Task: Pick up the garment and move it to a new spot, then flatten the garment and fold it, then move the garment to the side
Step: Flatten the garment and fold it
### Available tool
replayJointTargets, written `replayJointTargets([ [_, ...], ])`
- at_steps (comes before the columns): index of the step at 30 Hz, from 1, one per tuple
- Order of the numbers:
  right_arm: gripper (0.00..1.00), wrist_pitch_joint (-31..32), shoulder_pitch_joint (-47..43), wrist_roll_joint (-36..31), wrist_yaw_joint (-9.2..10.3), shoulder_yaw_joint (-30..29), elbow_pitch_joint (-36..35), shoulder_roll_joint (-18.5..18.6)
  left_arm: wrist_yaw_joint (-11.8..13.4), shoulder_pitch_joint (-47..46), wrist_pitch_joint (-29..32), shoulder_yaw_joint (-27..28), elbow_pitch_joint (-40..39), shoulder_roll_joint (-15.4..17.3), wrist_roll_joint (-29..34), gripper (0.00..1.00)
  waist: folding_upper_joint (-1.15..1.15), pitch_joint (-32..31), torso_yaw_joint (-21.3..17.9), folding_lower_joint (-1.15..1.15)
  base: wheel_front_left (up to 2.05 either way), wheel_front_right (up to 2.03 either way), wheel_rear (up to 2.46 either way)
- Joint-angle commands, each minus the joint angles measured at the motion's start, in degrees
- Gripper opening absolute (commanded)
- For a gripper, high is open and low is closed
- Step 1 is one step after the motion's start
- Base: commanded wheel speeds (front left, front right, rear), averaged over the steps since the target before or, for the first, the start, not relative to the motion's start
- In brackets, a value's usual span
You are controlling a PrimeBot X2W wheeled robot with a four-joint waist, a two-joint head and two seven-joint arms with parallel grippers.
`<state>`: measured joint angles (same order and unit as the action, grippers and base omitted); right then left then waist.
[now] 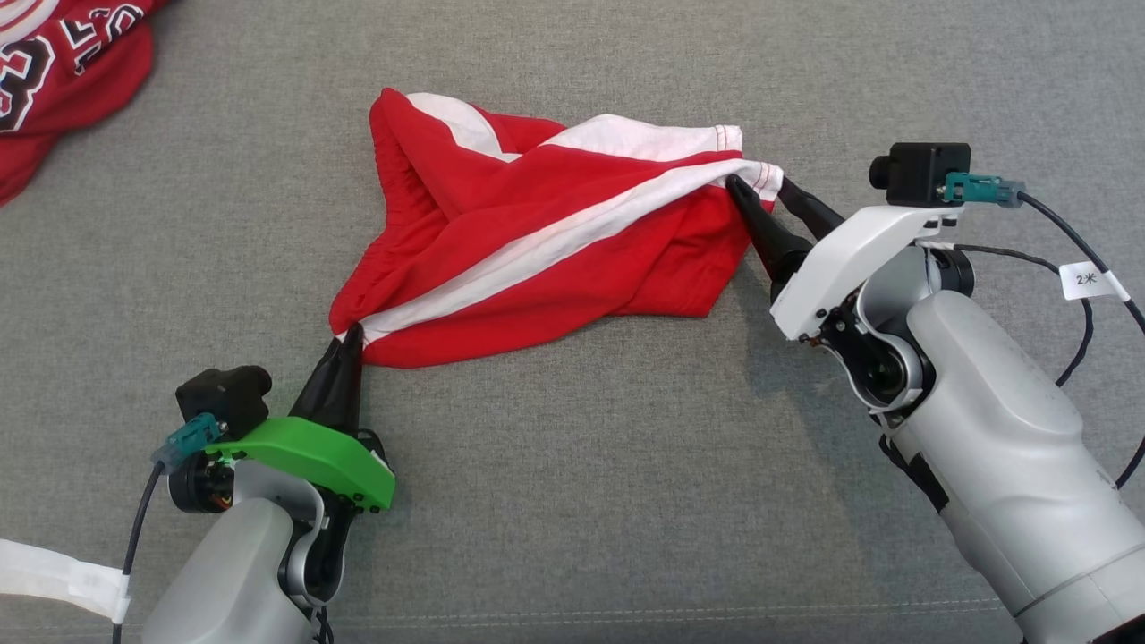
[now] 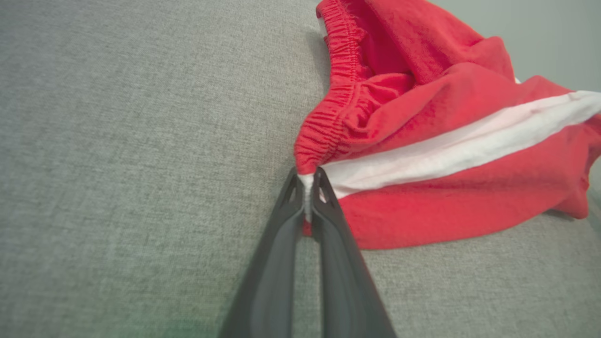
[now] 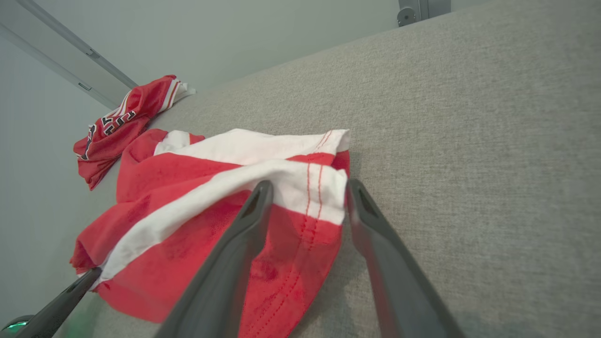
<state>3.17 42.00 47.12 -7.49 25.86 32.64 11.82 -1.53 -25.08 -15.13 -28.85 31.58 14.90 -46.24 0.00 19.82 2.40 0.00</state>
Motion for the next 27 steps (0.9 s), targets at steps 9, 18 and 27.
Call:
replayJointTargets([
  [9, 0.35, -2.34, 0.90, 4.37, 0.00, 4.46, -2.88, 2.88, -1.08, -0.04, -0.04, 1.85, 1.06, -0.89, 1.88, 0.00, 0.00, 0.12, -0.28, 0.00, 0.00, 0.00, 0.00],
  [18, 0.33, -3.12, 2.25, 7.39, 0.00, 7.97, -3.96, 4.51, -1.91, -0.46, -0.01, 2.42, 2.15, -1.57, 2.49, 0.00, 0.00, 0.27, 0.00, 0.00, 0.00, 0.00, 0.00],
  [27, 0.00, -5.82, 3.98, 8.11, 0.00, 10.55, -2.00, 4.68, -2.55, -0.03, -0.02, 2.98, 3.15, -2.27, 3.32, 0.00, 0.00, -0.81, 0.25, 0.00, 0.00, 0.00, 0.00],
])
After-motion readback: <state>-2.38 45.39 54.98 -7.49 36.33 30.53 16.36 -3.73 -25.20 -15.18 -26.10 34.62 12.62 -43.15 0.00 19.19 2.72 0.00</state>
